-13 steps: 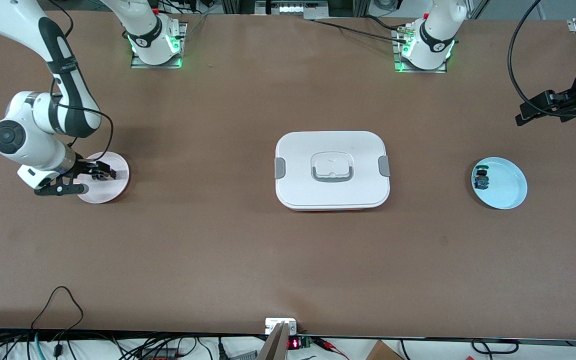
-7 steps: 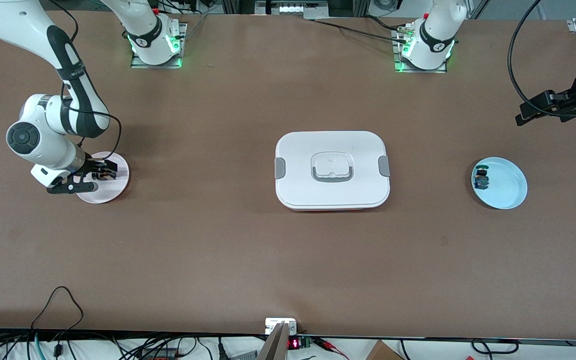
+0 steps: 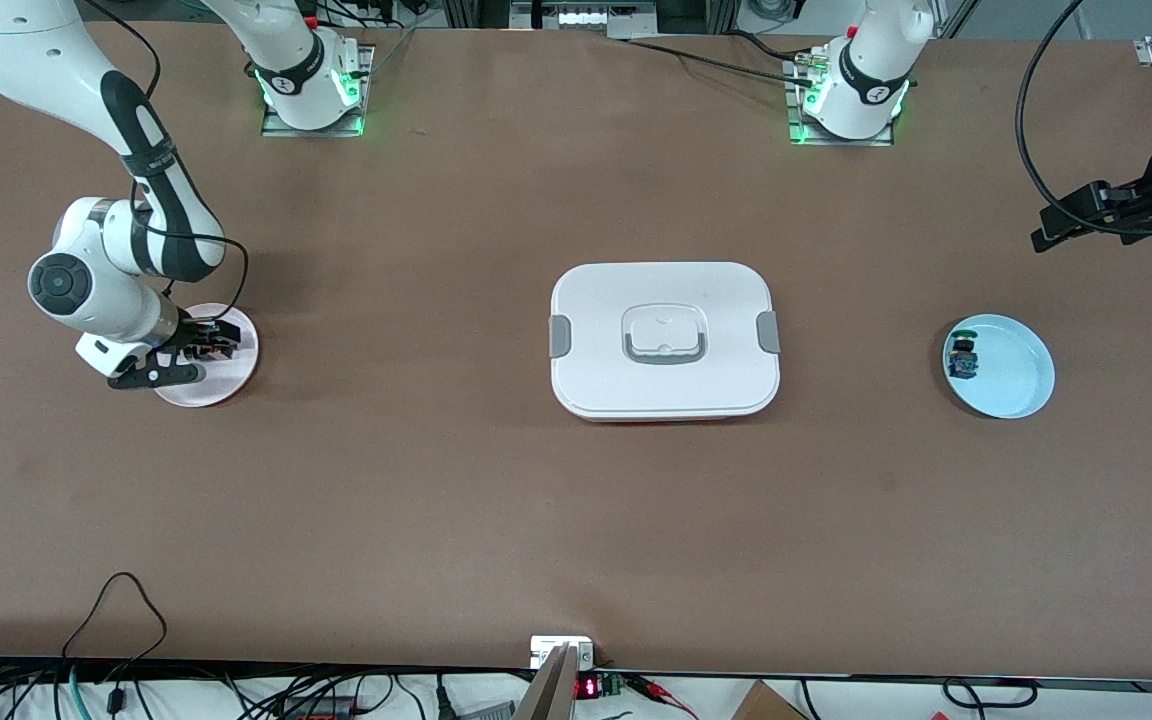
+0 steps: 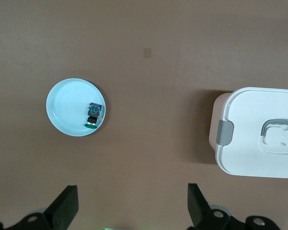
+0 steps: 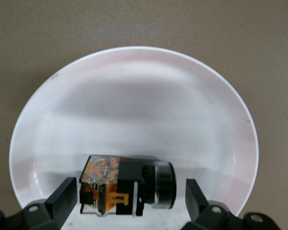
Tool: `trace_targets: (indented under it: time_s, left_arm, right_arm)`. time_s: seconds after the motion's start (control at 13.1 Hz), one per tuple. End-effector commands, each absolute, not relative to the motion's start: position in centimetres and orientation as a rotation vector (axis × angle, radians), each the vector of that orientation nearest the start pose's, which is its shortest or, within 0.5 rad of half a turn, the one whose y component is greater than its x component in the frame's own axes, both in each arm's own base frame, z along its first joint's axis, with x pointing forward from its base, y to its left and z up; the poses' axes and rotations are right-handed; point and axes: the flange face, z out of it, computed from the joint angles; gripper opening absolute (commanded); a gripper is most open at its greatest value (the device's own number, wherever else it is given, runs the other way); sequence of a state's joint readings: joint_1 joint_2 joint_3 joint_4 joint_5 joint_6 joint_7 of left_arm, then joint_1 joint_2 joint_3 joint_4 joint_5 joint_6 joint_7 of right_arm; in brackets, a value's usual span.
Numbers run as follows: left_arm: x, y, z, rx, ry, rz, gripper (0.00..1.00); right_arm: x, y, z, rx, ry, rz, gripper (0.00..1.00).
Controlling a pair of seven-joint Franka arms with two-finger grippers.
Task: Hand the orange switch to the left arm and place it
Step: 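Lower the right gripper and close it on the orange switch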
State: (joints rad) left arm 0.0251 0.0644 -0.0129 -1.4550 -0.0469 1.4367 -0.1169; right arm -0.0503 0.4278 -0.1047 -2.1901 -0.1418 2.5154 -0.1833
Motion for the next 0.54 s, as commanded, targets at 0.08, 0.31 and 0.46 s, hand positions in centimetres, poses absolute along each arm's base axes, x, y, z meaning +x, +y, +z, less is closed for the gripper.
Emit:
trace_targets:
  time_s: [0.08, 0.31, 0.46]
  left_arm:
    - [56.45, 0.79, 63.59, -3.203, -0.228, 0.131, 1.0]
    - [56.49, 0.88, 63.5, -3.203, -0.231, 0.133, 1.0]
    - [56.45, 0.88, 63.59, -3.203, -0.231, 0.131, 1.0]
  right_arm:
    - [53.68, -7.72, 17.5, -3.222, -0.294, 0.199, 1.0]
    - [53.54, -7.73, 17.41, -3.219, -0.297, 0.219, 0.58]
    - [53.39, -7.6, 17.51, -3.21, -0.326, 0.251, 0.25]
